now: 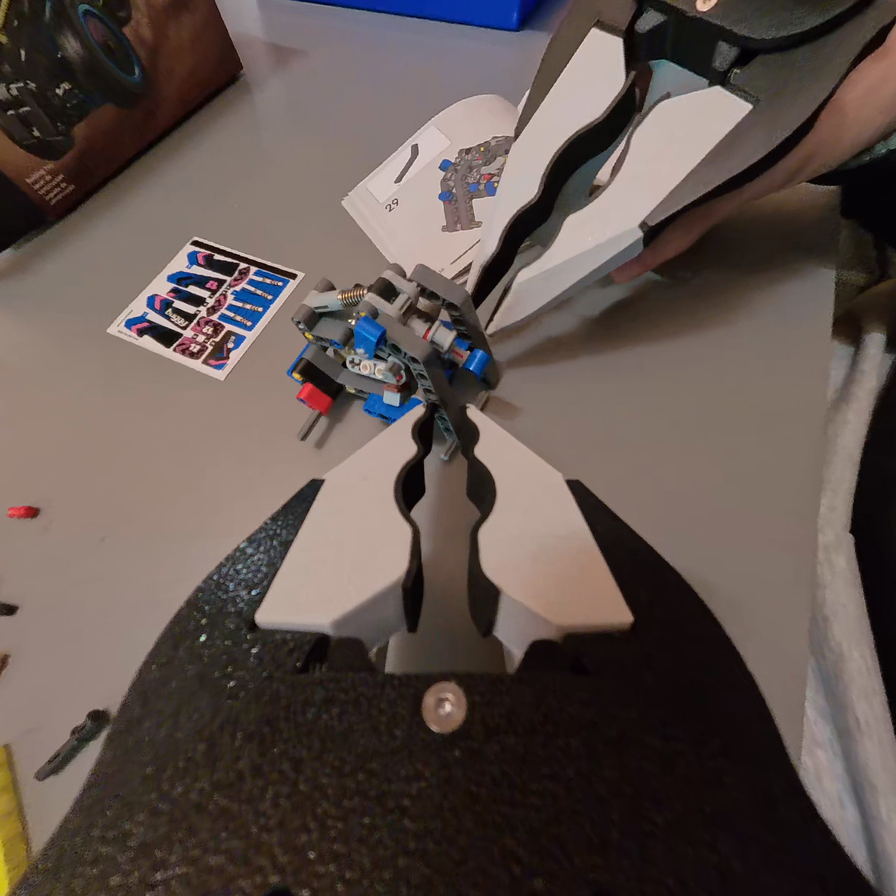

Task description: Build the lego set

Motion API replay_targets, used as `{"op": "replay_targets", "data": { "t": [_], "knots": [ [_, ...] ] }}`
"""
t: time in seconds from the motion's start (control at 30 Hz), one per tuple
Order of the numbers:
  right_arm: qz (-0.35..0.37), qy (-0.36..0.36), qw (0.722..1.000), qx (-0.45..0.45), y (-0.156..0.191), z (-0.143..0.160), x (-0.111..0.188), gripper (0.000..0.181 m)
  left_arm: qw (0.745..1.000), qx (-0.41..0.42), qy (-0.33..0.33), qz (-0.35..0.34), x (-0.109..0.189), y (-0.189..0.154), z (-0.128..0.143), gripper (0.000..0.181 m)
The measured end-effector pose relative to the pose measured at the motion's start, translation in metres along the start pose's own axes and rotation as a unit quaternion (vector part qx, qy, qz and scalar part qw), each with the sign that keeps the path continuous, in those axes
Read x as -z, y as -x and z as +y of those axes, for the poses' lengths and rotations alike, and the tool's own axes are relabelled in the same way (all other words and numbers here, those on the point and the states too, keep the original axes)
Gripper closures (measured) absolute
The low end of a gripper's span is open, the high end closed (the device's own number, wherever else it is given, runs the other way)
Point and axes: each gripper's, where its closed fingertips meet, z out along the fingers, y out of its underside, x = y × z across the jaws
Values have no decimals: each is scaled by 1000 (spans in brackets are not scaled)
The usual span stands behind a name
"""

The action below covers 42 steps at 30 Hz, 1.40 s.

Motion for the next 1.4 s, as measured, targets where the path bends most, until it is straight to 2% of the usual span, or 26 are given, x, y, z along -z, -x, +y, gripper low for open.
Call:
{"op": "replay_targets", "data": {
  "t": [0.7,1.1,1.27,1.4],
  "knots": [
    [33,14,999,16,-12,3,-3,179,1000,2,-7,-31,-6,5,-2,180],
    [25,-16,1000,9,-17,-5,6,165,1000,-9,-10,-24,-4,5,-2,175],
    [11,-66,998,-14,-11,-23,8,165,998,12,-47,-32,3,13,-10,176],
    [23,-63,998,2,-8,-25,0,167,994,41,-88,-48,6,18,-23,175]
  ]
}}
